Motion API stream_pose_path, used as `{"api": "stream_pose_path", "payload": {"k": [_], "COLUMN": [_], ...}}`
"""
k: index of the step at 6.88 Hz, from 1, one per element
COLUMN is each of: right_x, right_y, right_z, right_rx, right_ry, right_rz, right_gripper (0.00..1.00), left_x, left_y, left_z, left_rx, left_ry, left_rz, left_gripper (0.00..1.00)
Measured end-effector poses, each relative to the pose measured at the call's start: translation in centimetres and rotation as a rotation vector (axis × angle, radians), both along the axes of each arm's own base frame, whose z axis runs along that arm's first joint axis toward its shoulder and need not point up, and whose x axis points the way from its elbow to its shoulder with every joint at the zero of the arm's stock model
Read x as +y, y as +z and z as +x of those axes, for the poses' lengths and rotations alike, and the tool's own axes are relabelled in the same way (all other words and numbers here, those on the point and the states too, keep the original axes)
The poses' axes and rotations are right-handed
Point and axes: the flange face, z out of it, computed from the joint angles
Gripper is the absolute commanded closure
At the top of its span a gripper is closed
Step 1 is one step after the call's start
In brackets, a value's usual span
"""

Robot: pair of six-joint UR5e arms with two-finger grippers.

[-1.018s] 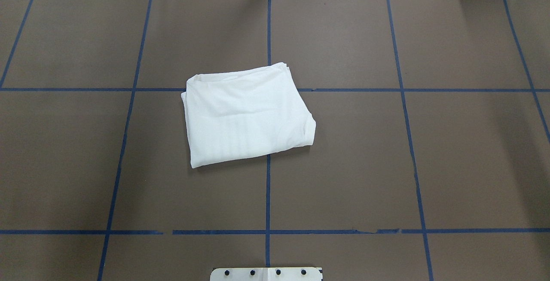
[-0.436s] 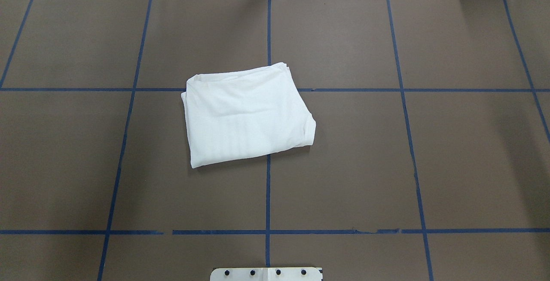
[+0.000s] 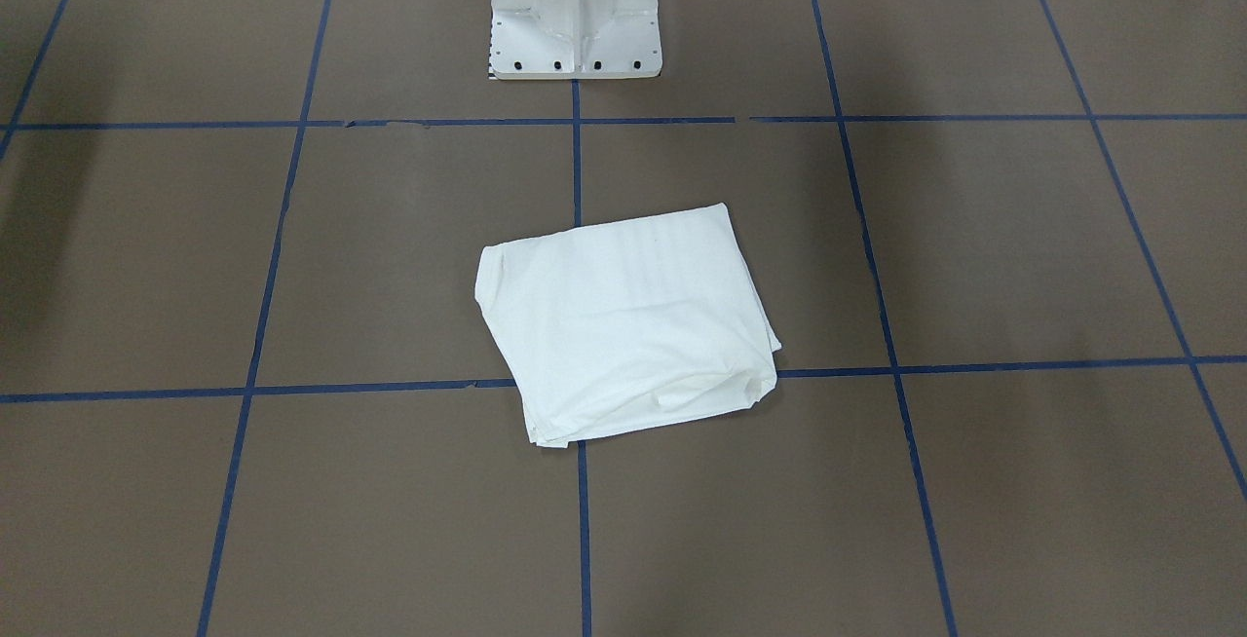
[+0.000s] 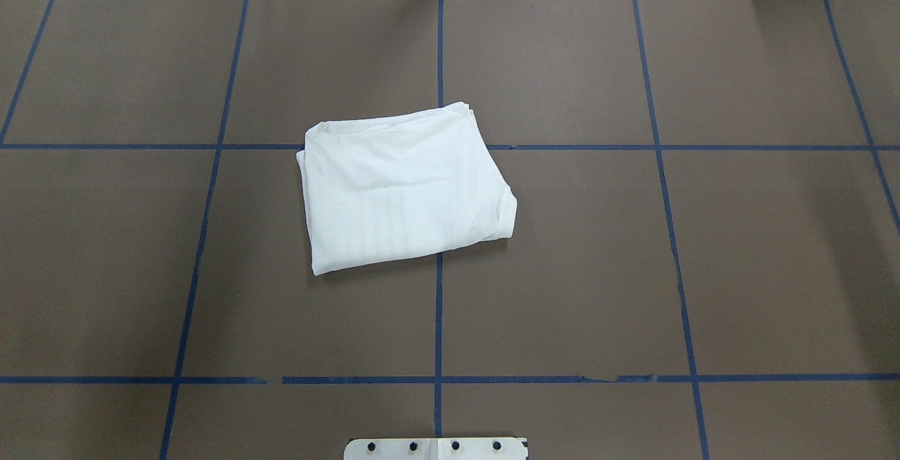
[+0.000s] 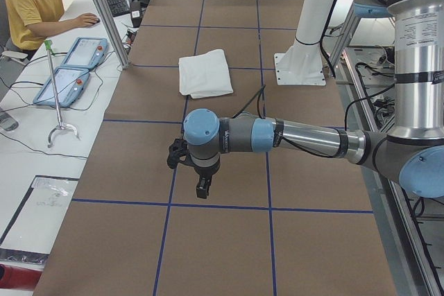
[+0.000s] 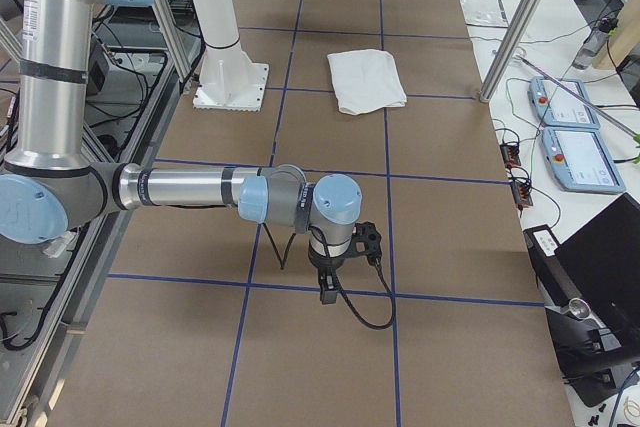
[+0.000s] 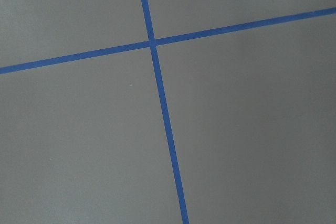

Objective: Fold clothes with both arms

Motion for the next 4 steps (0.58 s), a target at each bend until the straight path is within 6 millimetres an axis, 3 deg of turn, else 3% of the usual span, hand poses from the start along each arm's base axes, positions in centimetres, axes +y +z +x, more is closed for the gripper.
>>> {"api": "stream_pose_path", "payload": {"k": [4], "right_x": [0.17], "right_y": [0.15], "right_z": [0.01], "right_rx": [0.001], "right_ry": [-0.002], "right_rz": [-0.002], "right_gripper": [0.0], "left_x": [0.37], "left_y": [0.4], "left_z": [0.01], "left_rx": [0.0], "left_ry": [0.0], "left_rz": [-0.009], "left_gripper": [0.0]}}
